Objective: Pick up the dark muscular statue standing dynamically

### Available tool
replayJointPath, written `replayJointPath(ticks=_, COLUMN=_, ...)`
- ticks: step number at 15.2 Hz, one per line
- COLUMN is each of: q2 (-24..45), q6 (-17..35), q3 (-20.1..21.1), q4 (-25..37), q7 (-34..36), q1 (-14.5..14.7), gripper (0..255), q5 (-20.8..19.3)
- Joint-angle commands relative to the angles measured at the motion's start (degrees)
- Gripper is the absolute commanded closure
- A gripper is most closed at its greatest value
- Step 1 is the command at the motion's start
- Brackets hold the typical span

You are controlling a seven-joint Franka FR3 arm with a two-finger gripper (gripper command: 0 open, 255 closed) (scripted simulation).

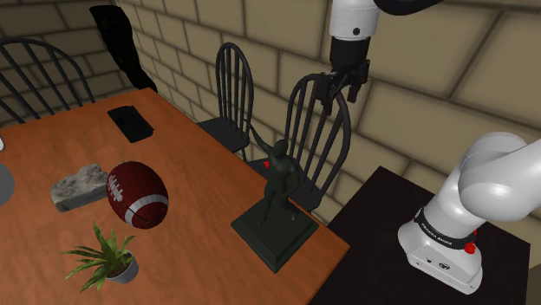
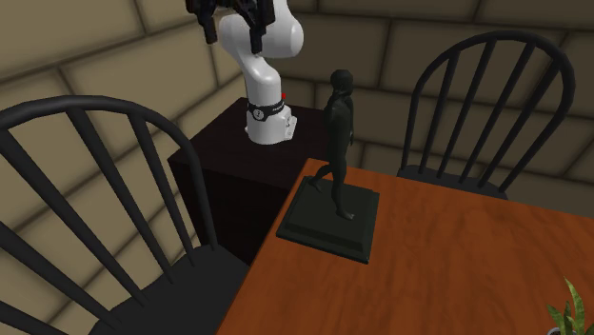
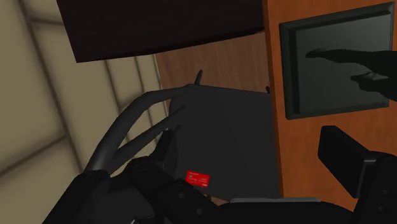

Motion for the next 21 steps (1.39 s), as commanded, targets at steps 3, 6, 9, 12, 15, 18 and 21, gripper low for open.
replayJointPath(ticks=3, q2=5.85, q6=2.2, q3=3.93, q4=3.7, q7=5.19, q1=1.01, gripper=0, q5=2.55)
replayJointPath(ticks=6, q2=10.46, q6=3.68, q3=6.75, q4=7.0, q7=9.03, q1=1.64, gripper=0, q5=3.79)
replayJointPath(ticks=9, q2=15.45, q6=5.05, q3=9.48, q4=10.86, q7=12.95, q1=2.21, gripper=0, q5=4.42)
replayJointPath(ticks=12, q2=20.84, q6=6.23, q3=12.08, q4=15.3, q7=16.99, q1=2.82, gripper=0, q5=4.34)
replayJointPath(ticks=15, q2=24.35, q6=7.59, q3=13.58, q4=17.55, q7=19.47, q1=3.33, gripper=0, q5=3.93)
replayJointPath(ticks=18, q2=24.56, q6=9.89, q3=13.72, q4=15.45, q7=19.34, q1=3.41, gripper=0, q5=3.95)
replayJointPath(ticks=21, q2=24.89, q6=12.19, q3=13.89, q4=13.45, q7=19.24, q1=3.48, gripper=0, q5=3.94)
